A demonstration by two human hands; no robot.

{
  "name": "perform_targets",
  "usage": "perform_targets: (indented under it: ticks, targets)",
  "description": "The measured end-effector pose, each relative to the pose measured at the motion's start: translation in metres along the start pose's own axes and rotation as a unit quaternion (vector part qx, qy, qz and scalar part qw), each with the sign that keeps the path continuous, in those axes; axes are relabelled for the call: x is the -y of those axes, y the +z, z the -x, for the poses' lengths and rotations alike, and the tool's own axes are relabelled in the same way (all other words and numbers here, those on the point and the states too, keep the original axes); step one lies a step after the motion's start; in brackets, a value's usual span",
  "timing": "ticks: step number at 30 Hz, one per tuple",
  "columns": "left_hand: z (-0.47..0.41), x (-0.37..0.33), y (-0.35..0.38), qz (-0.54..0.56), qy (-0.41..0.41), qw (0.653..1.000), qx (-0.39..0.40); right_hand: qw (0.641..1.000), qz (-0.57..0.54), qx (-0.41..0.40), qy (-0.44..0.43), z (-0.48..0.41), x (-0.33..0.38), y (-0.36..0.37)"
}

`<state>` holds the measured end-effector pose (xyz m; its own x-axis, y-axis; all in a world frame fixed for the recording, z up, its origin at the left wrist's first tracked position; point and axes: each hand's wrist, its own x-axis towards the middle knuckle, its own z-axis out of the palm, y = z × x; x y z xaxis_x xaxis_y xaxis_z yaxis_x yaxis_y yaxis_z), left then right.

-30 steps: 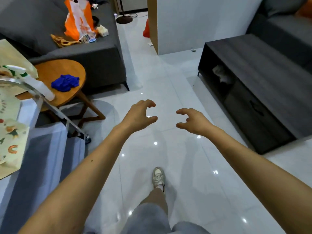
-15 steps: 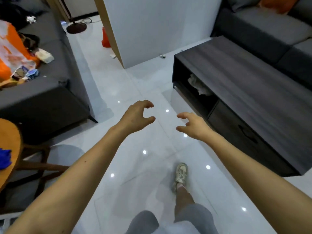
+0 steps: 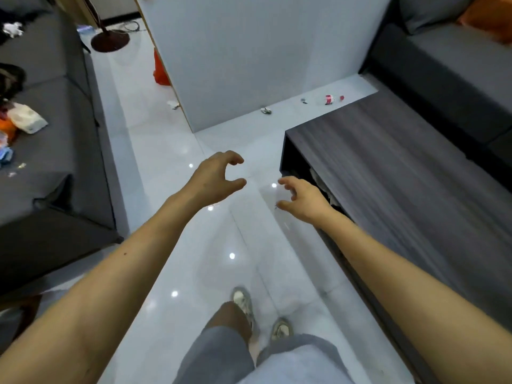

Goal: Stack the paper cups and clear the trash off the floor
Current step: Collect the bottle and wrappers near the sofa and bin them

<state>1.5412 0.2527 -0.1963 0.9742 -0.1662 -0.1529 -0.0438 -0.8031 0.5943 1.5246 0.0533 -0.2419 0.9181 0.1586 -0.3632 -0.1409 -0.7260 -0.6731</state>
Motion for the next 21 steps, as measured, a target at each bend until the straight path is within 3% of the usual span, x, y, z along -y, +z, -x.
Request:
perform_targets:
  ticks: [21]
  targets:
    - [-0.55, 0.043, -0.081, -0.019, 0.095, 0.987, 0.131, 0.981, -0.11, -0.085, 0.135, -0.47, 0.052, -0.148]
